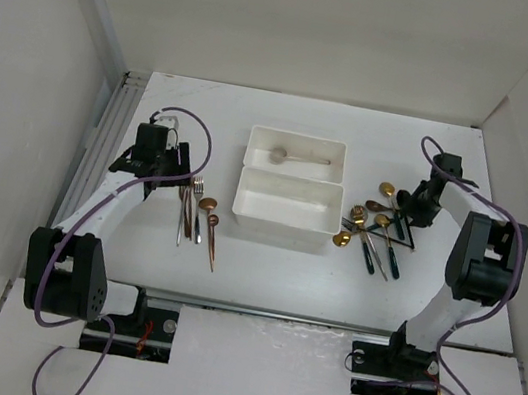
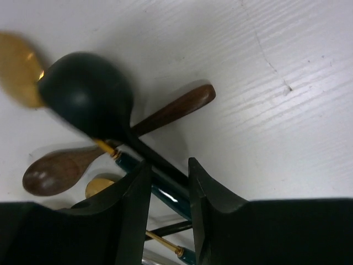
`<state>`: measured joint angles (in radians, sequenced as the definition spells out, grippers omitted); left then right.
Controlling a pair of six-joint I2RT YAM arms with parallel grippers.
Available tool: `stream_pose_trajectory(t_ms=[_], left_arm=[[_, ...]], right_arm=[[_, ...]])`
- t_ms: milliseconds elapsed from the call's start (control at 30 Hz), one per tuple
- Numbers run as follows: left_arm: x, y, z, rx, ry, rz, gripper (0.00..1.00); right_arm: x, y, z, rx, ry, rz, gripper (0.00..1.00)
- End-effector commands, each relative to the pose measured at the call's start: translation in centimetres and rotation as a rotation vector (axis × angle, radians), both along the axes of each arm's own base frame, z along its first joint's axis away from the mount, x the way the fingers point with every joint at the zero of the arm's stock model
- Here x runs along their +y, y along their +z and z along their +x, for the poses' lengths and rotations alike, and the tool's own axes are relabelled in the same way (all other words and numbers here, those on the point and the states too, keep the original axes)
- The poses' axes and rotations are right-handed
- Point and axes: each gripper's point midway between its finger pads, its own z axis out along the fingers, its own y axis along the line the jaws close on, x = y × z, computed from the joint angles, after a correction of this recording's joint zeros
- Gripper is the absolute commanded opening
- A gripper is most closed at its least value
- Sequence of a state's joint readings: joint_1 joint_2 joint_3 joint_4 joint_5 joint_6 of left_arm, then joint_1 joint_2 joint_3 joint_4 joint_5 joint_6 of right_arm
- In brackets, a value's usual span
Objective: Sort the eating utensils into containers
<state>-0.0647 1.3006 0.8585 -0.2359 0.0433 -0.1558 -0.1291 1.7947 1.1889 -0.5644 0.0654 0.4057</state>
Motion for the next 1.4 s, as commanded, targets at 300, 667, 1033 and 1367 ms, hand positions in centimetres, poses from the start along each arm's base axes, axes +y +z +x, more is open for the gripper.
stream_pose_trajectory(t_ms=[300,667,1033,1367], left_arm=[[0.3,0.9,-0.1,-0.037,0.025,0.003,0.61],[0.3,0.9,-0.1,-0.037,0.025,0.003,0.61],[0.4,0.2,-0.3,-0.01,0.057,-0.004,0.51],[-2.1,0.9,-1.1,0.044,-0.103,-0.061,0.48]], right_arm=[[0.1,-1.1,1.4,0.015,0.031,0.007,0.18],[-1.3,4.2,1.3,-0.04,0.08,-0.246,0.0],[10.9,22.9,8.3,-0.672,0.356,-0.546,0.0],[26.1,19.7,14.3,-0.646,0.963,-1.03,0.0]])
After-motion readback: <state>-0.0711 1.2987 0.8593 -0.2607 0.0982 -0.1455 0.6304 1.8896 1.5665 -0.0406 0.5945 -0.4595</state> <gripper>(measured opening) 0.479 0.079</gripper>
